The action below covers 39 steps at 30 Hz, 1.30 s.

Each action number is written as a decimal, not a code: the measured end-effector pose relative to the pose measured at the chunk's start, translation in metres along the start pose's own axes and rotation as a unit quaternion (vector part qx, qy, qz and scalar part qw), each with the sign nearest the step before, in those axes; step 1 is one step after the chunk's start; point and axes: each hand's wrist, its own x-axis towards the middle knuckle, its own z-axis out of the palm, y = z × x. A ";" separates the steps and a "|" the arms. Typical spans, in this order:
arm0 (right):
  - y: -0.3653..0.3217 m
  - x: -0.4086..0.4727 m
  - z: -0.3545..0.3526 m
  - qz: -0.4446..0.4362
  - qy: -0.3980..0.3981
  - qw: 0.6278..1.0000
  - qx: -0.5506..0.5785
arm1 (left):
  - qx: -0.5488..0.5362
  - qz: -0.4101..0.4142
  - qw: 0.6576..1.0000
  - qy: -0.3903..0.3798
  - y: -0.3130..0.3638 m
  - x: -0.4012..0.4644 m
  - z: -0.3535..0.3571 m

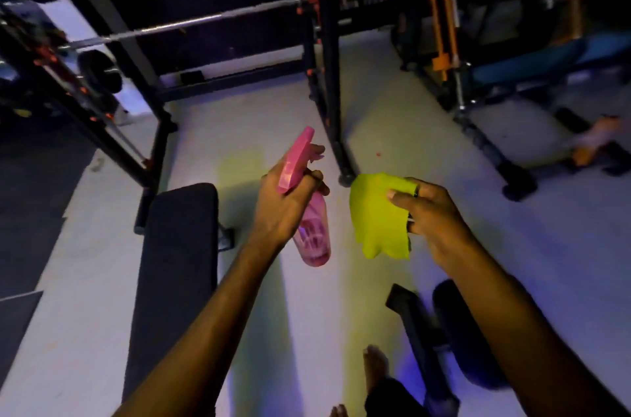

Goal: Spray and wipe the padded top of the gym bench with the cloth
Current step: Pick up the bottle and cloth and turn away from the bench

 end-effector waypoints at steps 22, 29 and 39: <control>0.197 -0.160 -0.378 0.091 0.126 0.987 -0.049 | -0.008 -0.089 0.988 -0.124 -0.033 -0.218 0.346; 0.245 -0.117 -0.436 0.094 0.085 0.980 -0.154 | 0.132 -0.096 0.982 -0.093 -0.085 -0.234 0.423; 0.303 0.031 -0.457 0.077 0.040 0.944 -0.318 | 0.210 -0.171 0.962 -0.034 -0.214 -0.203 0.494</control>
